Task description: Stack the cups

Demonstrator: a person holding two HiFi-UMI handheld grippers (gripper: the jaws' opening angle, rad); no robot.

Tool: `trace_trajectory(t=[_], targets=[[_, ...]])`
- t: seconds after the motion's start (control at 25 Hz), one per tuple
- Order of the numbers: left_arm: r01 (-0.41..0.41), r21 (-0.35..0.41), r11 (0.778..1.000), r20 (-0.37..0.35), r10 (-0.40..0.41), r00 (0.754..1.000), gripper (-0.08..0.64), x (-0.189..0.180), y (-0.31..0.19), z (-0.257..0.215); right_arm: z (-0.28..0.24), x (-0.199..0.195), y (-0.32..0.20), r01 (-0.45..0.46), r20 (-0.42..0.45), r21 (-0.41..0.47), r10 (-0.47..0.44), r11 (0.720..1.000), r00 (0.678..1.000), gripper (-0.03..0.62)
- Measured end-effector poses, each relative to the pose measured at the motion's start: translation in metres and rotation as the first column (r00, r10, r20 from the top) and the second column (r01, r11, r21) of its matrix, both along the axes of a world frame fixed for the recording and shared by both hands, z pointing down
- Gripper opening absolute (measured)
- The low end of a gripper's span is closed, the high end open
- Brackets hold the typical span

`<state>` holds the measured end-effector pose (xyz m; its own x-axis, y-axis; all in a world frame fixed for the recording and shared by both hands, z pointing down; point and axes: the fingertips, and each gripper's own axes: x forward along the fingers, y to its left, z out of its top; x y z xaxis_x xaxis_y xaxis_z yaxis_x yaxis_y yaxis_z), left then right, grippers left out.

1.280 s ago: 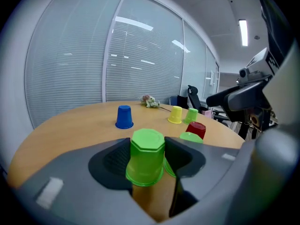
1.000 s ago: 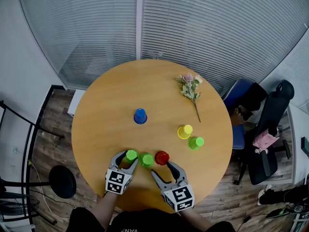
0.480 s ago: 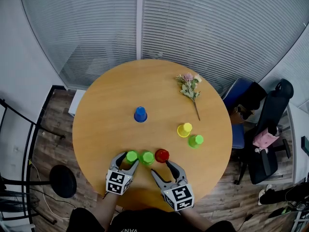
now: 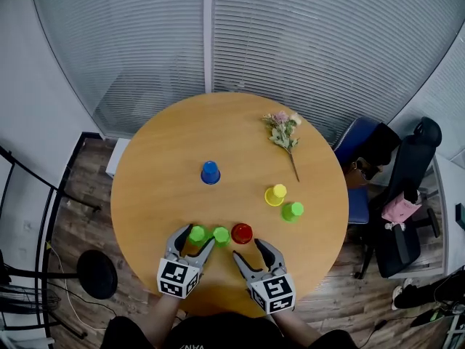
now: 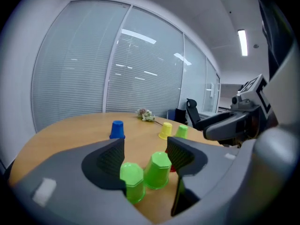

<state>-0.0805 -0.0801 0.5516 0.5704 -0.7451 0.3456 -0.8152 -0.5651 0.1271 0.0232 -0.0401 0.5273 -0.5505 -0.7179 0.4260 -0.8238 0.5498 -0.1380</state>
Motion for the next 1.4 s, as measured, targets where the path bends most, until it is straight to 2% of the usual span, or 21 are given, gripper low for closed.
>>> trace_trajectory(t=[0.28, 0.68, 1.08, 1.4], targets=[[-0.121, 0.026, 0.992, -0.023, 0.121, 0.992, 0.273, 0.067, 0.010, -0.017, 0.004, 0.037, -0.006, -0.046, -0.012, 0.007, 0.046, 0.999, 0.999, 0.253], [-0.235, 0.018, 0.972, -0.018, 0.235, 0.972, 0.272, 0.155, 0.015, -0.017, 0.018, 0.112, -0.036, -0.112, -0.053, 0.013, 0.112, 0.994, 0.992, 0.253], [-0.269, -0.002, 0.963, 0.010, 0.269, 0.963, 0.272, 0.215, -0.003, -0.011, 0.043, 0.173, -0.076, -0.144, -0.115, 0.017, 0.145, 0.989, 0.983, 0.253], [-0.251, -0.033, 0.967, 0.053, 0.253, 0.966, 0.273, 0.236, -0.023, 0.002, 0.064, 0.190, -0.104, -0.118, -0.139, 0.009, 0.118, 0.993, 0.983, 0.253]])
